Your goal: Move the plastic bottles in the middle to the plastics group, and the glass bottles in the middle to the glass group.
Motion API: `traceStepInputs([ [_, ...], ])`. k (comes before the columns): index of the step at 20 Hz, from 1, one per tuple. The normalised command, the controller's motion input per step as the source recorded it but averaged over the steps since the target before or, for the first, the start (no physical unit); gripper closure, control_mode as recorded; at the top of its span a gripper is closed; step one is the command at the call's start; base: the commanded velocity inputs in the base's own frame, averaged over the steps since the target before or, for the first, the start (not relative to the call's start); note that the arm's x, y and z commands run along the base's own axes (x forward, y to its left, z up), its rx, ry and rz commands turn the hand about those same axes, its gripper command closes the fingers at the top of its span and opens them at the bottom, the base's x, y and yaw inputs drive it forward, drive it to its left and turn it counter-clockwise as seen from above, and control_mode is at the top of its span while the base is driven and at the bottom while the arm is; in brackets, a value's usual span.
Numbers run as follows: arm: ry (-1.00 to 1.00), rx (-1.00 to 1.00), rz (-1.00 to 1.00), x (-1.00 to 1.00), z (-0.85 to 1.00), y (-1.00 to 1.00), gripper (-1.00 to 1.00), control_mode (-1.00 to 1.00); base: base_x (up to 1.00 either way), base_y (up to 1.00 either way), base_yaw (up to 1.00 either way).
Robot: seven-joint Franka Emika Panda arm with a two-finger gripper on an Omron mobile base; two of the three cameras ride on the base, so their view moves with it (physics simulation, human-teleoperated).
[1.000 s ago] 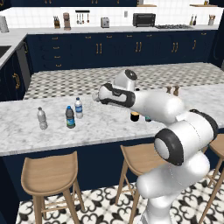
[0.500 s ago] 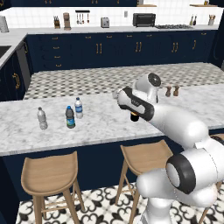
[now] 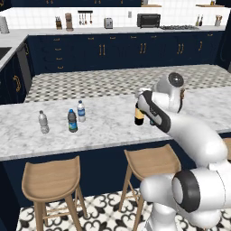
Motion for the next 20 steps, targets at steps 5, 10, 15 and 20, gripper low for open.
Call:
traceStepInputs([
  [5,0.18,0.01,-0.1,0.06,0.06,-0.41,-1.0,-1.0,0.0,0.0,0.0],
  [10,0.04,0.01,0.15,0.41,-0.06,-0.16,-1.0,-1.0,0.0,0.0,0.0],
  [15,0.15,-0.01,0.12,0.5,-0.22,-0.02,-1.0,-1.0,0.0,0.0,0.0],
  [20,0.14,-0.04,0.09,0.56,-0.32,0.01,-1.0,-1.0,0.0,0.0,0.0],
])
